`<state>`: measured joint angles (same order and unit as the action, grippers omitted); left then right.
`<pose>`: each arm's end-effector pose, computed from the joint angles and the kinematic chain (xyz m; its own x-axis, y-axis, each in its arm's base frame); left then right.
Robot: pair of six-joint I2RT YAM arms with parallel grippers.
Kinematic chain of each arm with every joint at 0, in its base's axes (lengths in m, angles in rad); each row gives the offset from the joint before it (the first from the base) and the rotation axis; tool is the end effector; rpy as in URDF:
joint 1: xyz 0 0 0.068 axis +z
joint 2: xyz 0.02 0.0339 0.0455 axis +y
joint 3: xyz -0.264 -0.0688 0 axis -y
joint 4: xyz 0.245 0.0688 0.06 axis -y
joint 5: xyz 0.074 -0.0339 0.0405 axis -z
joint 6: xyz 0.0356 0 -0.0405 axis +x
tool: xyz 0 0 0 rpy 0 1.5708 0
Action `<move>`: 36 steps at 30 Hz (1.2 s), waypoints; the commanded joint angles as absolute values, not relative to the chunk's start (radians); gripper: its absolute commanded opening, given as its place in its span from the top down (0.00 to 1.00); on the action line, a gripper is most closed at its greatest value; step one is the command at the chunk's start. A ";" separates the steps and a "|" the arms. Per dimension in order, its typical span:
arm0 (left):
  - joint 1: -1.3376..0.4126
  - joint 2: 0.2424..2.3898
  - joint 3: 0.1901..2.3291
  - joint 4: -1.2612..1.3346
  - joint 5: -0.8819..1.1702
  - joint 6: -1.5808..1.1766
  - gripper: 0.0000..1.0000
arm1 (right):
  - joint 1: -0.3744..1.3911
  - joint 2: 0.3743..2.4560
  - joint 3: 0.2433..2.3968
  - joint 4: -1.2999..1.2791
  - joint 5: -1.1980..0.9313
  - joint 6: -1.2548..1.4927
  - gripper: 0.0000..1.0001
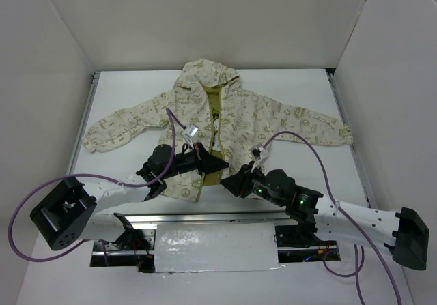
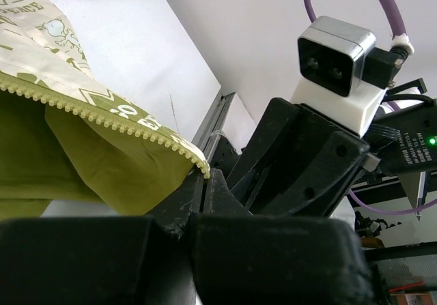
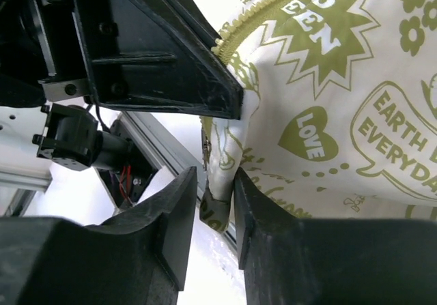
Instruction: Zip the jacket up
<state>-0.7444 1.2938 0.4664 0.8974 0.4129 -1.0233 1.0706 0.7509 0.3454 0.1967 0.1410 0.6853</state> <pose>0.1846 -0.1895 0.2351 -0.7545 -0.3683 -0.5432 0.5202 0.1690 -0.8371 0.0920 0.1579 0.2295 -0.5851 0.2361 -0.7758 -0.5587 0.5762 0.5966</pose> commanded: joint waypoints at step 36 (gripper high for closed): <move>-0.765 1.273 0.483 0.940 0.377 -1.037 1.00 | 1.062 0.750 0.290 0.373 0.181 0.696 0.83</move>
